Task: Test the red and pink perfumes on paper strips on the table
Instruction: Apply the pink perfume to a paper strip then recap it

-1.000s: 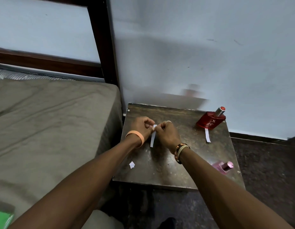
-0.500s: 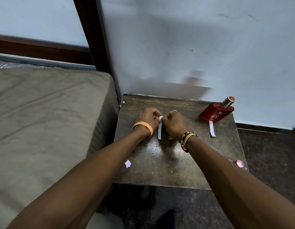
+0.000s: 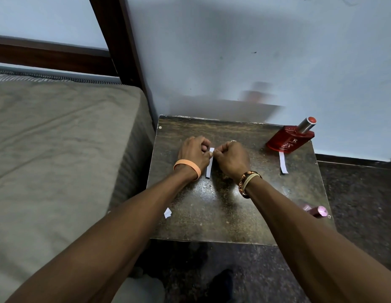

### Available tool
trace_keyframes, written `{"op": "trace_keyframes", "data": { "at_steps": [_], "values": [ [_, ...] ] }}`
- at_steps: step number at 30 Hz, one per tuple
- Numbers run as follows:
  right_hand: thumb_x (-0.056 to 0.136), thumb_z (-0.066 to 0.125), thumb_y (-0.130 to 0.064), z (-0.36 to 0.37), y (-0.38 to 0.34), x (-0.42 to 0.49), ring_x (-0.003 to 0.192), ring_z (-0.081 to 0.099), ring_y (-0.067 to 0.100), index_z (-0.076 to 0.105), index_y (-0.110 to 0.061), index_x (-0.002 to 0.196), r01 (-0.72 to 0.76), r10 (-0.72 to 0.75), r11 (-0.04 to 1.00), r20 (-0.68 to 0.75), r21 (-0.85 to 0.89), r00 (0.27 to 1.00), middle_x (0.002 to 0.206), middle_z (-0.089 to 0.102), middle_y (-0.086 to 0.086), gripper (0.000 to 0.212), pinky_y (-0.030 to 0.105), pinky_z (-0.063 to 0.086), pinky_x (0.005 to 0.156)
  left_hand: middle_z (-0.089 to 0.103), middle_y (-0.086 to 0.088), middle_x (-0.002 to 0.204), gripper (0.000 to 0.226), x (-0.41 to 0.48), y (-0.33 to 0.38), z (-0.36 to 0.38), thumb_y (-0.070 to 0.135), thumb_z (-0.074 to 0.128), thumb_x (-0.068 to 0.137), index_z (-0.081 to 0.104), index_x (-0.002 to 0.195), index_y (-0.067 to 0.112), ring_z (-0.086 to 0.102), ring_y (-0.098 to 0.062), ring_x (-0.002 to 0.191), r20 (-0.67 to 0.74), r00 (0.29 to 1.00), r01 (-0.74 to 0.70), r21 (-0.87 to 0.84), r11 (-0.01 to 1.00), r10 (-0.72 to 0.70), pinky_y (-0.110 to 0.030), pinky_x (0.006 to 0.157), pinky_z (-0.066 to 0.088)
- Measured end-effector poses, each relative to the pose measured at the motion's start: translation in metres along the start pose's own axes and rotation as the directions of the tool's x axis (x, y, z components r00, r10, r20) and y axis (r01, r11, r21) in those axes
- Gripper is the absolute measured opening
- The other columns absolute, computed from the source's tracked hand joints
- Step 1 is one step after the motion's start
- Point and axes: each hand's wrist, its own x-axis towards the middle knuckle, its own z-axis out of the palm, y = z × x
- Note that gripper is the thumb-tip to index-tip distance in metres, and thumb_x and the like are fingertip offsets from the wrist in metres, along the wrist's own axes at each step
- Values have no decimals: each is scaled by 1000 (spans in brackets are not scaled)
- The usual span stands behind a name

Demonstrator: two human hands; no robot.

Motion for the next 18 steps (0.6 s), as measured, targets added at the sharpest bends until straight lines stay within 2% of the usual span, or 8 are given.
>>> {"op": "trace_keyframes", "data": {
  "at_steps": [3, 7, 11, 15, 18],
  "values": [
    [86, 65, -19, 0, 1, -1, 78, 65, 20, 70, -18, 76, 1, -1, 1000, -15, 4, 1000, 78, 69, 0, 12, 36, 55, 71, 66, 0, 86, 18, 0, 0, 0, 17, 74, 76, 68, 93, 17, 61, -15, 78, 5, 1000, 14, -13, 1000, -14, -33, 74, 55],
    [88, 65, -22, -3, 1, -4, 82, 65, 20, 68, -20, 80, 9, -8, 1000, -23, 30, 1000, 82, 69, -1, 9, 38, 55, 74, 67, 1, 88, 18, -2, 3, -5, 18, 73, 77, 68, 95, 16, 62, -13, 77, 21, 1000, 23, -25, 999, -22, -30, 74, 55],
    [91, 61, -23, -14, 1, -18, 82, 65, 18, 61, -27, 80, 24, -19, 992, -40, 123, 999, 83, 69, -2, 11, 41, 55, 77, 65, 4, 82, 13, -10, 6, -13, 13, 69, 78, 67, 91, 18, 59, -11, 71, -3, 999, 53, -123, 991, -54, -31, 73, 55],
    [93, 60, -22, -38, -6, -44, 74, 61, 12, 60, -26, 88, 127, -98, 972, -148, 199, 984, 76, 62, -9, 6, 37, 54, 72, 63, -2, 92, 19, -30, 16, -24, 12, 66, 81, 65, 99, 17, 59, -9, 73, -93, 996, -19, -136, 991, 6, -25, 72, 54],
    [93, 61, -25, -69, -10, -71, 74, 63, 13, 64, -23, 93, 225, -168, 948, -245, 225, 955, 77, 64, -7, 4, 38, 56, 72, 60, -1, 94, 23, -57, 36, -25, 10, 67, 80, 66, 103, 16, 58, -10, 79, -173, 982, -107, -173, 979, 77, -28, 77, 54]
  ]
}}
